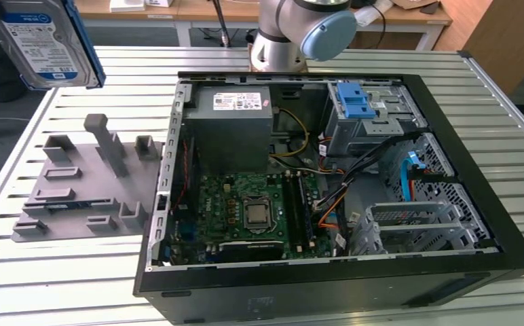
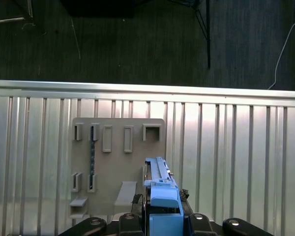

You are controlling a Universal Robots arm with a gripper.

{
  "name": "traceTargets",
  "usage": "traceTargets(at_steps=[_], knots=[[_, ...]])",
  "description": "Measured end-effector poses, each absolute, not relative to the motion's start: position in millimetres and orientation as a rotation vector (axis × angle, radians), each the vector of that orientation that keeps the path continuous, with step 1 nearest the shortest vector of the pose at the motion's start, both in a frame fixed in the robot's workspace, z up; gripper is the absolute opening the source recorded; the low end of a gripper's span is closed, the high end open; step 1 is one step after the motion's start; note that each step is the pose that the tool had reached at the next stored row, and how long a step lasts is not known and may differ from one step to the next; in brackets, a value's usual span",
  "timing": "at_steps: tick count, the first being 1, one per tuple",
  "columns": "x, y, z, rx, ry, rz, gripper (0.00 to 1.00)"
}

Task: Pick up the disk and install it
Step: 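Pick up the disk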

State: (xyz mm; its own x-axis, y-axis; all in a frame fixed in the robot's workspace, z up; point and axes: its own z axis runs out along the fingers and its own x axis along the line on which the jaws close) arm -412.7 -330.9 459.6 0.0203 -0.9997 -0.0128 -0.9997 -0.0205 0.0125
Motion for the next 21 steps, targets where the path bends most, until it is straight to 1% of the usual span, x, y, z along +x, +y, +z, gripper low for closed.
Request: traceTargets(at_steps=[21], knots=[[-412.7,-330.9,463.7,-2.244,2.199,0.028,0.36]])
